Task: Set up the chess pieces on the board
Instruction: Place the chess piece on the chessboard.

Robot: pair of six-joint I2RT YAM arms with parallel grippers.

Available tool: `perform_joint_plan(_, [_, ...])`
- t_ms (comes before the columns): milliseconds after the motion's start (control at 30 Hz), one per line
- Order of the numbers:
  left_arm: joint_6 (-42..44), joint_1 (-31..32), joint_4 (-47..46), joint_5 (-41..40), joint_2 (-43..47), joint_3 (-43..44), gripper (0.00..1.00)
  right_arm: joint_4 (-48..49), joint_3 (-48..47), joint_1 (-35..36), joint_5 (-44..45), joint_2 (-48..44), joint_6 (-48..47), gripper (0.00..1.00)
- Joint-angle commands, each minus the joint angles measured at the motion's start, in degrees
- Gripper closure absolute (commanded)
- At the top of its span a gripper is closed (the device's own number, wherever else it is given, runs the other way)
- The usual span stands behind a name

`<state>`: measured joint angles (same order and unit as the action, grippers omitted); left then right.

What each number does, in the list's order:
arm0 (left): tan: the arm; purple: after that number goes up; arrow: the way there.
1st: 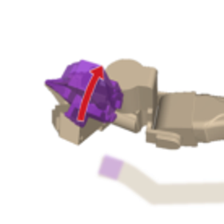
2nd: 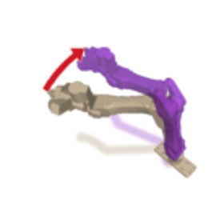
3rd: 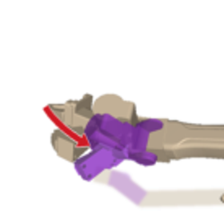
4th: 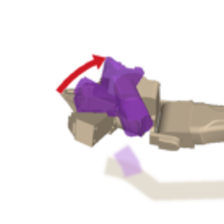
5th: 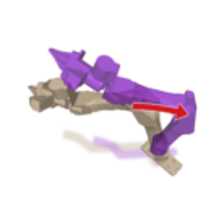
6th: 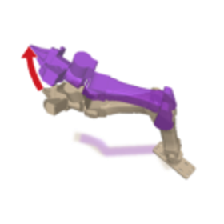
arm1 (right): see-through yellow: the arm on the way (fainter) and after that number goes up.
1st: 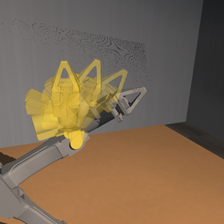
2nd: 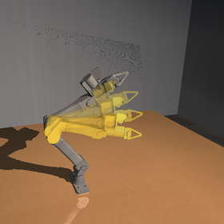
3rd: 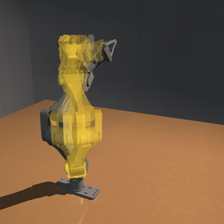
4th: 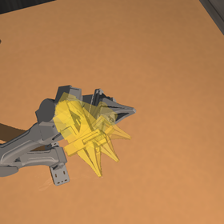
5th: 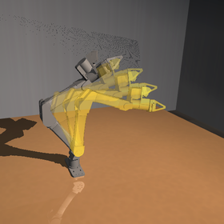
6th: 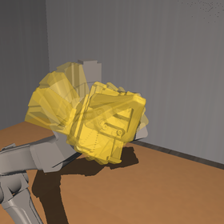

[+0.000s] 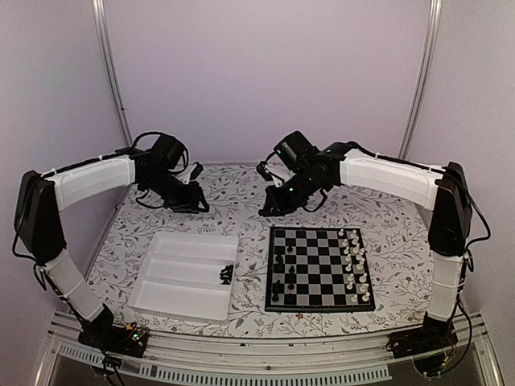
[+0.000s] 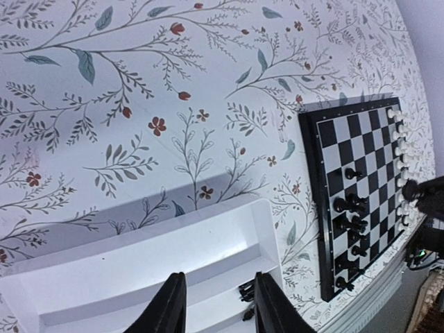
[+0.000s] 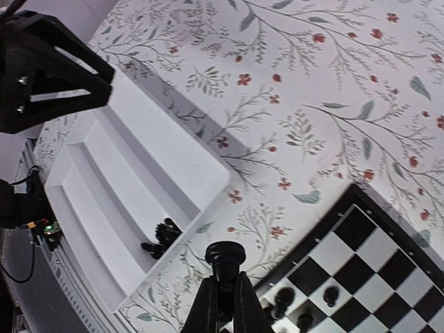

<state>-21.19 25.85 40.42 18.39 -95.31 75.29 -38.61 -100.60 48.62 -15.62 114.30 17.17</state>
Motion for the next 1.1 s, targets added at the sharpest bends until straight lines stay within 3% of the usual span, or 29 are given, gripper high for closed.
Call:
perform_joint_plan(0, [6.0, 0.7, 3.7, -6.6, 0.1, 2.6, 0.64, -17.1, -1.7, -1.2, 13.4, -1.4, -8.0, 1.00])
perform_joint_plan(200, [7.1, 1.0, 3.5, -4.8, 1.0, 4.6, 0.65, -25.0, -4.7, -1.4, 20.7, 2.9, -10.5, 1.00])
perform_joint_plan(367, [7.2, 2.5, -1.6, -8.1, 7.6, 4.0, 0.64, -26.8, -4.2, -1.9, 23.6, 5.6, -11.7, 1.00])
perform_joint_plan(1067, [3.4, 3.2, -0.2, -4.3, 11.0, -0.3, 0.64, -24.3, -13.6, -4.5, 18.4, 16.3, -15.4, 0.97])
